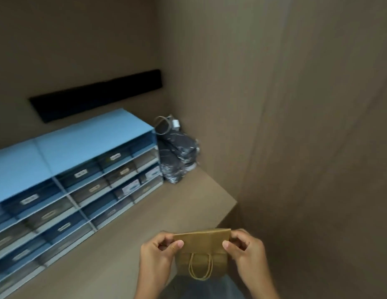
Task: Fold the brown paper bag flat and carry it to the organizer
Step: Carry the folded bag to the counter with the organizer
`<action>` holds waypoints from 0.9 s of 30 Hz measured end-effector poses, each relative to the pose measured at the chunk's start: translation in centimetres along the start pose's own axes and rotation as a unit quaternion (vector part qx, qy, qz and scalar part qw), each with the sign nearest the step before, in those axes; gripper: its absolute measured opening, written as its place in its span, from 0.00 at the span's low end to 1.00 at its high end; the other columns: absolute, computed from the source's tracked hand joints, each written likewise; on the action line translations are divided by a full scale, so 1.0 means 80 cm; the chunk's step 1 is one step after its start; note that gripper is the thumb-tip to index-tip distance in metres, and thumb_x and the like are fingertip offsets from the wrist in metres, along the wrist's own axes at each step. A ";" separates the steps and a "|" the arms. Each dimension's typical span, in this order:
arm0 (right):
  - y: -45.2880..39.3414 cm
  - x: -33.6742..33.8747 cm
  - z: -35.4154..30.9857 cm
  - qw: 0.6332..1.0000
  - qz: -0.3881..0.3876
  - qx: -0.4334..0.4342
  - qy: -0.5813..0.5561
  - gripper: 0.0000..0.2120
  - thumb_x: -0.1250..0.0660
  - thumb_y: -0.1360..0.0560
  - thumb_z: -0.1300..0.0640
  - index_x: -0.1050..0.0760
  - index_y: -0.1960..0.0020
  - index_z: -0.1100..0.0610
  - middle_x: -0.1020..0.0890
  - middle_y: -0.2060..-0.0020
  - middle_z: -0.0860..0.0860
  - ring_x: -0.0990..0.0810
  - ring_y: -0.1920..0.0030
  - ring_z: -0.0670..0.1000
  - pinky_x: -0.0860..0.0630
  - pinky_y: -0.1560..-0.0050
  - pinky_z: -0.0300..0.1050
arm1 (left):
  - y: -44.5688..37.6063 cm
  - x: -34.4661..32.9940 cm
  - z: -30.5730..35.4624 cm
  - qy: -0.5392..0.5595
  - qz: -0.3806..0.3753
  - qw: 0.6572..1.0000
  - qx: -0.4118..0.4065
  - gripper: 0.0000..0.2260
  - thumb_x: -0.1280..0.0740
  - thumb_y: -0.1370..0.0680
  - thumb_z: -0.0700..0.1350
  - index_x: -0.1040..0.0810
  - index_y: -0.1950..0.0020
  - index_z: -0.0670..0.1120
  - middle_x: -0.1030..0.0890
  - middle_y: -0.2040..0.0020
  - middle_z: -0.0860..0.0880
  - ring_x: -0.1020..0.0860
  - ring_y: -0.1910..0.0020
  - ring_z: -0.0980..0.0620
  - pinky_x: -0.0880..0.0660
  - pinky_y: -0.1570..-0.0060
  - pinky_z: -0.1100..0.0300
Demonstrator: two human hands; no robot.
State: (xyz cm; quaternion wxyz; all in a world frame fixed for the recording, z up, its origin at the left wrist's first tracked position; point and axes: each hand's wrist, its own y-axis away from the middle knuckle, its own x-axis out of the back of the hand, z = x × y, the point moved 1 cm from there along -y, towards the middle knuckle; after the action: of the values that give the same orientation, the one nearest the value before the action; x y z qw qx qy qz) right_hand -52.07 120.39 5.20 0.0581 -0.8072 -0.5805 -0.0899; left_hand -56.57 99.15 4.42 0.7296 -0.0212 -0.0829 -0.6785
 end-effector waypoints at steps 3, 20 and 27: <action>-0.053 -0.046 -0.007 0.995 -0.093 0.006 0.018 0.10 0.28 0.33 0.69 0.17 0.61 0.55 0.20 0.69 0.45 0.25 0.69 0.42 0.28 0.64 0.40 | -0.015 0.033 -0.009 -0.012 0.088 0.996 0.007 0.13 0.24 0.33 0.32 0.20 0.72 0.45 0.24 0.74 0.51 0.28 0.70 0.54 0.29 0.66 0.60; -0.128 -0.330 -0.001 0.930 -0.362 0.003 0.063 0.14 0.28 0.30 0.65 0.18 0.62 0.45 0.17 0.71 0.37 0.23 0.71 0.37 0.27 0.67 0.32 | -0.052 0.216 -0.099 0.014 0.333 0.939 0.081 0.12 0.26 0.30 0.32 0.22 0.68 0.47 0.22 0.74 0.54 0.29 0.73 0.61 0.28 0.67 0.62; -0.141 -0.372 0.012 0.927 -0.363 -0.021 0.086 0.17 0.29 0.29 0.66 0.18 0.64 0.43 0.16 0.67 0.43 0.20 0.66 0.44 0.24 0.68 0.37 | -0.075 0.226 -0.123 0.024 0.352 0.927 0.129 0.11 0.27 0.30 0.32 0.23 0.67 0.44 0.25 0.72 0.52 0.30 0.73 0.59 0.31 0.68 0.62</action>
State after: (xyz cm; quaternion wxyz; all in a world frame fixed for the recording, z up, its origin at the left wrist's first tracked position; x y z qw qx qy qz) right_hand -71.90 96.58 -2.22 0.0545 -0.5310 -0.8248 -0.1864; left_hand -60.44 79.45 -3.05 0.9198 0.0619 -0.1392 -0.3616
